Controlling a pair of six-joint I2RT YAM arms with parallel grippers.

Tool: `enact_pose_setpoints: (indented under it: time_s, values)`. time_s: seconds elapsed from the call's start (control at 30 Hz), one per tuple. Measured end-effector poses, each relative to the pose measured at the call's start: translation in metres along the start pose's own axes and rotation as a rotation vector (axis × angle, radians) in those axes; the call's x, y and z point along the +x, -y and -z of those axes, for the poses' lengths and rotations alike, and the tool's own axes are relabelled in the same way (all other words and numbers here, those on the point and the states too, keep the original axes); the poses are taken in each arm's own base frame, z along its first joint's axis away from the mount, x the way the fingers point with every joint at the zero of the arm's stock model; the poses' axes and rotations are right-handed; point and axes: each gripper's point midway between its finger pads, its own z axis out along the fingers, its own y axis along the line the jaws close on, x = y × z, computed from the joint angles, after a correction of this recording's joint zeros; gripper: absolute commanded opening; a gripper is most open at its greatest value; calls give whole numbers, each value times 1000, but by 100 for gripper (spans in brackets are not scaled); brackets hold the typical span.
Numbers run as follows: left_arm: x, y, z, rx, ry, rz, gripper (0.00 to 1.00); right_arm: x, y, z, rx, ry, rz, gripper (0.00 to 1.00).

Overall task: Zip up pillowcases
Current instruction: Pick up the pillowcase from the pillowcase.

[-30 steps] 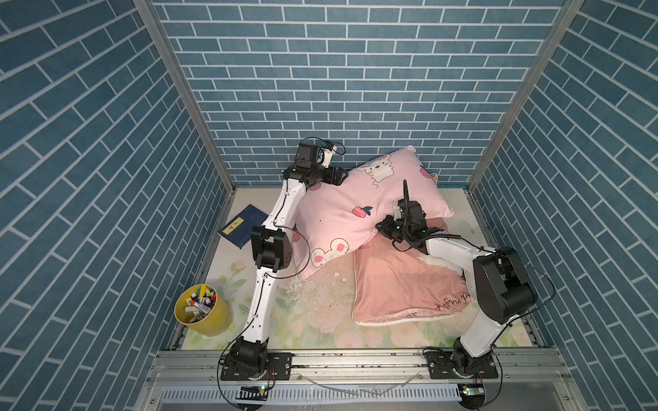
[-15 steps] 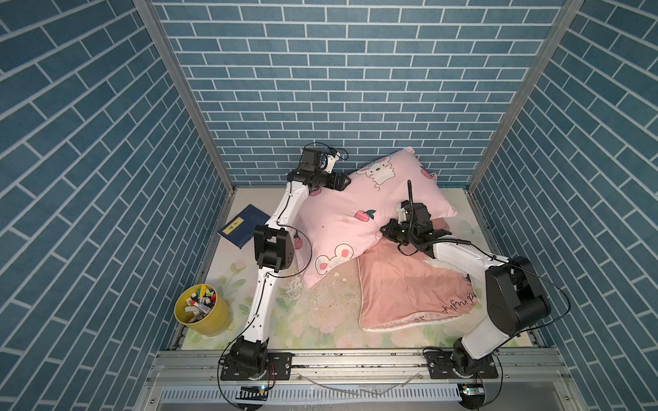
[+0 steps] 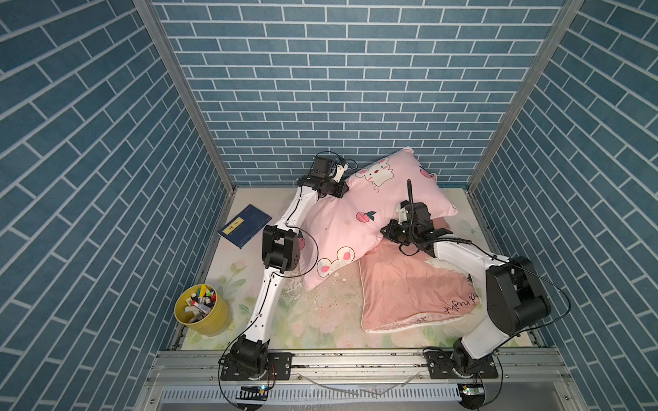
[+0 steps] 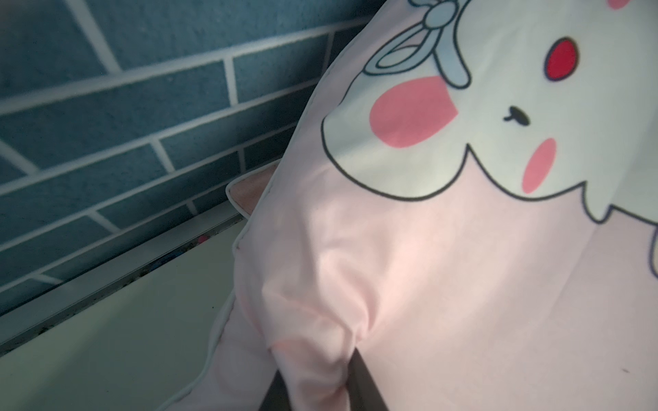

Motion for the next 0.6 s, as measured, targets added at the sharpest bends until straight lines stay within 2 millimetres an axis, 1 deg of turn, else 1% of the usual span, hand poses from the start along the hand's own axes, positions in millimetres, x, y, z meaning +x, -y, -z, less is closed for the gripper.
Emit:
enact_pose_setpoints:
  time_s: [0.1,0.17,0.23,0.3,0.37,0.4,0.47,0.53,0.6]
  values:
    - [2,2,5,-12,-8,8,0,-2,-5,2,-6,-9,22,0]
    - [1,4,17,-21,-2,23,0,-2,-6,4,-5,-21,38,0]
    - [-4,8,34,-31,15,41,0,-2,-8,5,-5,-31,58,0]
    - [-14,14,56,-44,48,52,0,-2,-11,9,-6,-41,82,0]
    - [-27,22,83,-60,95,60,0,-6,-18,15,-14,-45,112,0]
    - [-33,25,95,-71,119,65,0,-9,-23,18,-23,-44,128,0]
    - [-42,29,125,-103,174,86,0,-19,-38,26,-50,-37,167,0]
    - [-45,28,159,-145,236,122,0,-28,-54,33,-80,-31,201,0]
    - [-39,22,191,-185,289,181,0,-36,-72,40,-127,-30,233,0]
